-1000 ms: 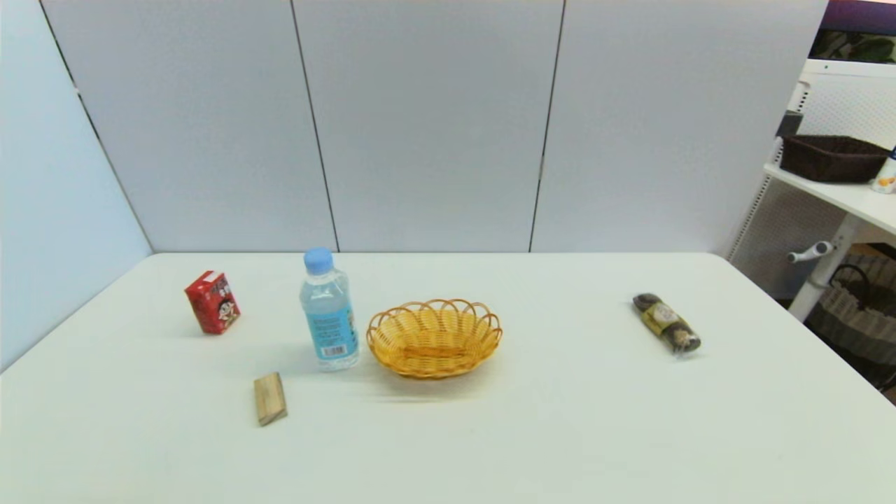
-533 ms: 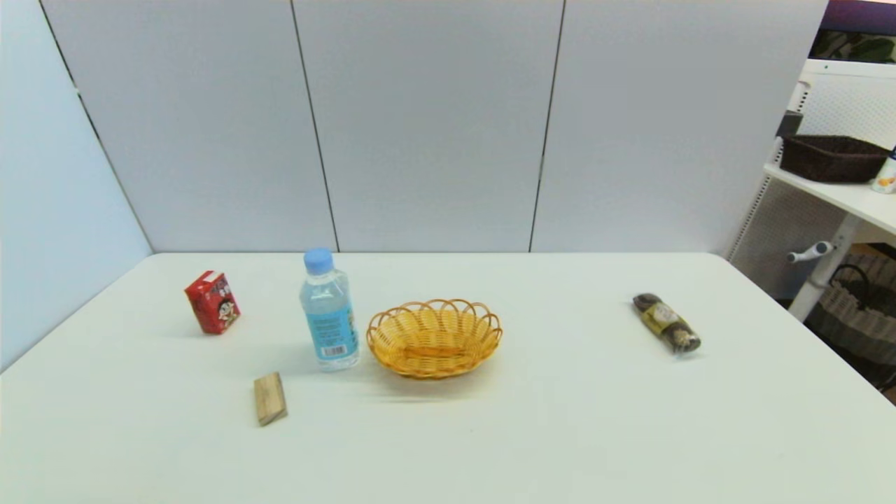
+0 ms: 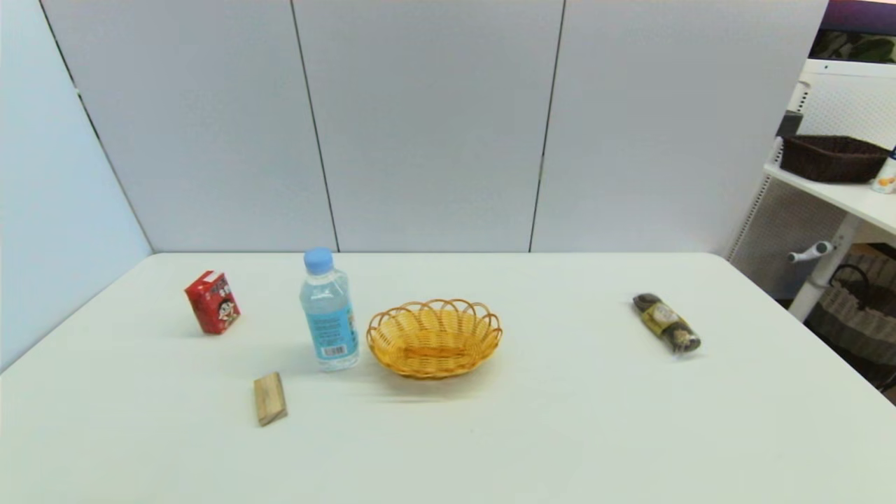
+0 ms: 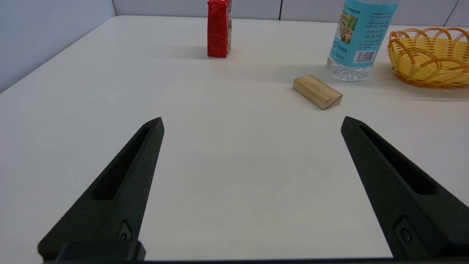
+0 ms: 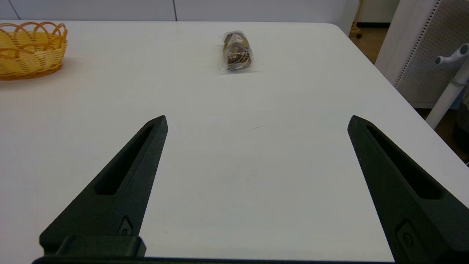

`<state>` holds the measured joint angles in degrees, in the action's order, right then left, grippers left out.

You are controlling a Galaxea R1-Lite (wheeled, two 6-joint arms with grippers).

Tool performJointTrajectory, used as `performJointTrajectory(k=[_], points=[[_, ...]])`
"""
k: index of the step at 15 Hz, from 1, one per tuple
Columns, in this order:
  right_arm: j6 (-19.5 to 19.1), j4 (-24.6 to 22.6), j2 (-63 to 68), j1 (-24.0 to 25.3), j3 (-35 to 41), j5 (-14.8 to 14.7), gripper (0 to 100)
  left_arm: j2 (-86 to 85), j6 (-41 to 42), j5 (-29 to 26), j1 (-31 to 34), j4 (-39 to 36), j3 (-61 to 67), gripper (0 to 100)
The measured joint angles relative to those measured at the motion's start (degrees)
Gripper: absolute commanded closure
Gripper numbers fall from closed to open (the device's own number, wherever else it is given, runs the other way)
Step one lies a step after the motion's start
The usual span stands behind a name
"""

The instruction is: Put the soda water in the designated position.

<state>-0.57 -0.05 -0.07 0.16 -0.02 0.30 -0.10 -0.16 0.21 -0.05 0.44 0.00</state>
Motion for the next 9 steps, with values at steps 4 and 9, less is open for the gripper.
performJointTrajectory(k=[4, 9], points=[[0.00, -0.02, 0.00, 0.00, 0.00, -0.01, 0, 0.00, 0.32, 0.00, 0.00, -0.09, 0.00, 0], [-0.02, -0.02, 0.00, 0.00, 0.00, -0.01, 0, 0.00, 0.37, 0.01, 0.00, -0.11, 0.00, 0]])
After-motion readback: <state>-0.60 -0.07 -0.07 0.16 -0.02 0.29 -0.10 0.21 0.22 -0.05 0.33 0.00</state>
